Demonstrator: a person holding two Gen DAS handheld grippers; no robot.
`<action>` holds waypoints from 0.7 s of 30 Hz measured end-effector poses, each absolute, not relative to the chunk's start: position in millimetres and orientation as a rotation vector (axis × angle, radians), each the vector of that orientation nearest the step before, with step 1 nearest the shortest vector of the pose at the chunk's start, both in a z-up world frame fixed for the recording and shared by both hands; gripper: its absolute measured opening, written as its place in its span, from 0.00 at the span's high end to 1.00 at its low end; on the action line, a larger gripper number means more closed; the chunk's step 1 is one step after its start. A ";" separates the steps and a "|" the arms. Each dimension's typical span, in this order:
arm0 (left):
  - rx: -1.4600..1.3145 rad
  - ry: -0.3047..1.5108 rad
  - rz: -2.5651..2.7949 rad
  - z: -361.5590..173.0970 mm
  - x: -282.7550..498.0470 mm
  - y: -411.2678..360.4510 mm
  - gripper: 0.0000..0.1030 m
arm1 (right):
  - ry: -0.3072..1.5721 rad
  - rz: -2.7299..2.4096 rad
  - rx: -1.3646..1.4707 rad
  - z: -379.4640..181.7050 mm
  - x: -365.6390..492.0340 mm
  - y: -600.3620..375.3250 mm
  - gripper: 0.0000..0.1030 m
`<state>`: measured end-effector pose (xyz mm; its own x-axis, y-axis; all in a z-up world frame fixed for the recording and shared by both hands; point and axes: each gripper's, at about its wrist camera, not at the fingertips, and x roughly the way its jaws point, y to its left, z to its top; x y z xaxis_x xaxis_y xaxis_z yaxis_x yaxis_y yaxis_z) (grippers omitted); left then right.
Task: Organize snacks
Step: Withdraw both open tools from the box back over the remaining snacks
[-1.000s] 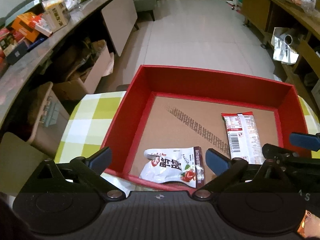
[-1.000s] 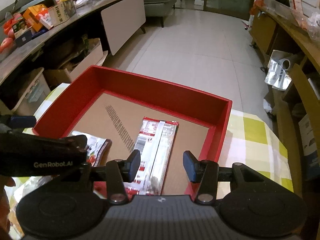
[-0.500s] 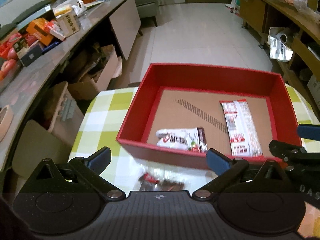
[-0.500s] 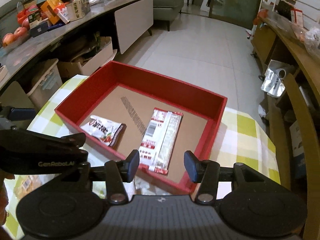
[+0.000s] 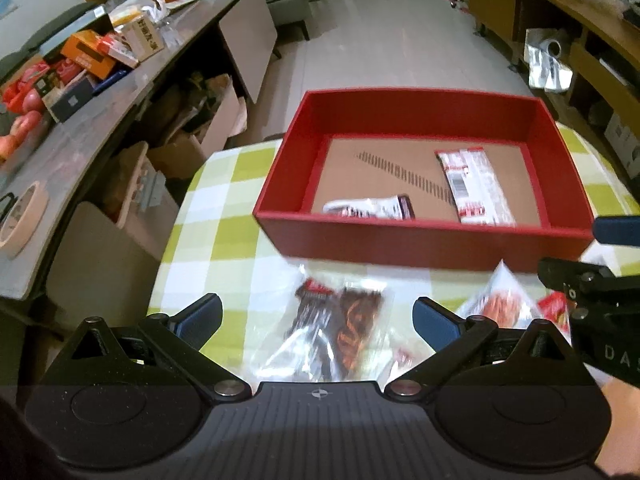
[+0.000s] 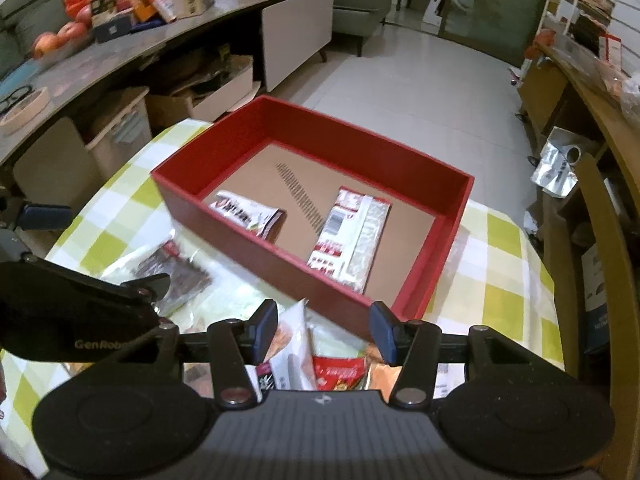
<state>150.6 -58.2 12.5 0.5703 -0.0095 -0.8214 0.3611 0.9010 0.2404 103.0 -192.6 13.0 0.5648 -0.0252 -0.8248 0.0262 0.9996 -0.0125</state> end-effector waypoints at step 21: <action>0.473 0.941 -0.212 9.8 107.6 -30.4 0.00 | 0.997 0.042 -0.067 11.1 73.1 -159.6 0.41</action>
